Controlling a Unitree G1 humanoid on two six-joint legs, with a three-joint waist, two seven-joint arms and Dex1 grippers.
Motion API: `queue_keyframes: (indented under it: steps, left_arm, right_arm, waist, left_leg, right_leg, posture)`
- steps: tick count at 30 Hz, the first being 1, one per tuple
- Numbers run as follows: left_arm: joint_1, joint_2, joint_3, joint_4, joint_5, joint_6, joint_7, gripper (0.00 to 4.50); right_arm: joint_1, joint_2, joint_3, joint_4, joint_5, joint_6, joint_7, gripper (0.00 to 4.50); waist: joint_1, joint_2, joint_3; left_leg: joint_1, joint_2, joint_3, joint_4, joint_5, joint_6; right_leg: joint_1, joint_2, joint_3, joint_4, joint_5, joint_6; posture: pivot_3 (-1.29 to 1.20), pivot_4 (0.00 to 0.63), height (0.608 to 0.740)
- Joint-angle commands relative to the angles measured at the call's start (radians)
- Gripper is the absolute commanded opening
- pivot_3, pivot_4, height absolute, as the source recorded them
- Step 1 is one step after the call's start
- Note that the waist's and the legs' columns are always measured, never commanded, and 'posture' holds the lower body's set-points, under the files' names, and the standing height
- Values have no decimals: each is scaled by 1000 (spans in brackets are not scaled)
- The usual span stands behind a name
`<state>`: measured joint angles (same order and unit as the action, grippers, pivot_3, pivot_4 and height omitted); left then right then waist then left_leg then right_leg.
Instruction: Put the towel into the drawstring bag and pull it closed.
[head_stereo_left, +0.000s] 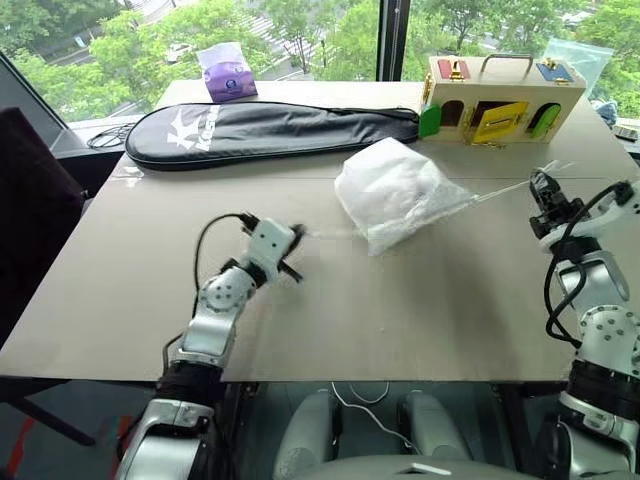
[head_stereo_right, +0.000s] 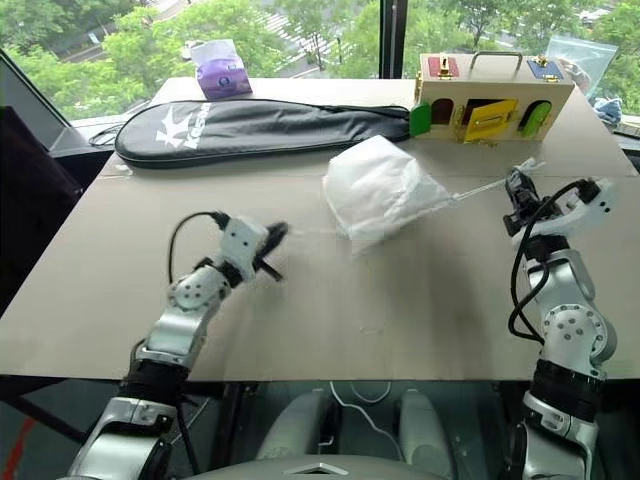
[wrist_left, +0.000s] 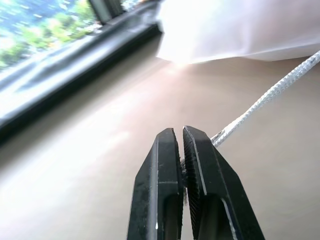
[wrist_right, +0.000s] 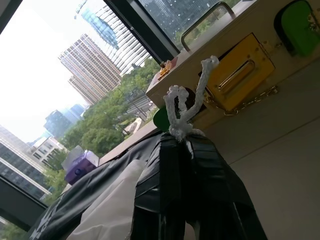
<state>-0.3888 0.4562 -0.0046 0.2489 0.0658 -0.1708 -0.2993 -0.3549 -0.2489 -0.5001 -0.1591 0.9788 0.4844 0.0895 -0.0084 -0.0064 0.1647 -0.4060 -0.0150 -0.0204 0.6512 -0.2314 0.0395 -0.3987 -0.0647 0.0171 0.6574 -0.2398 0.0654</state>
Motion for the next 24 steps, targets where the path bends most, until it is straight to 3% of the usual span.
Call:
queue_keyframes:
  steps: [1, 3, 14, 24]
  left_arm:
    - [-117, 44, 111, 6, 84, -60, 202, 39]
    - [-171, 69, 143, 24, 112, -68, 271, 39]
    - [-330, 167, 212, 138, 187, -79, 489, 39]
    - [-320, 75, 386, 271, -8, 125, 663, 39]
  right_arm:
    - [-57, -25, -44, -13, -1, -74, 16, 0]
    - [-86, -27, -50, -14, 6, -93, 16, 0]
    - [-140, -30, -92, 0, 21, -172, -32, 0]
    - [-188, -53, -268, 174, -16, -362, -264, 0]
  waist:
    - [0, -1, 0]
    - [-1, -1, 0]
    - [-3, -2, 1]
    - [-4, -3, 2]
  left_leg:
    - [-3, 0, 0, 1, 0, 0]
    - [-10, -1, 0, 2, 0, 0]
    - [-12, -1, 1, -2, 0, 0]
    - [-11, -2, 2, -1, 0, 0]
  right_leg:
    - [-3, 0, -1, 0, 0, 0]
    - [-9, 0, 0, 1, 1, 0]
    - [-14, -2, 0, 1, 0, 0]
    - [-14, -2, 0, 4, 1, 1]
  posture:
    - [0, 150, 740]
    - [0, 150, 740]
    - [0, 150, 740]
    - [0, 150, 740]
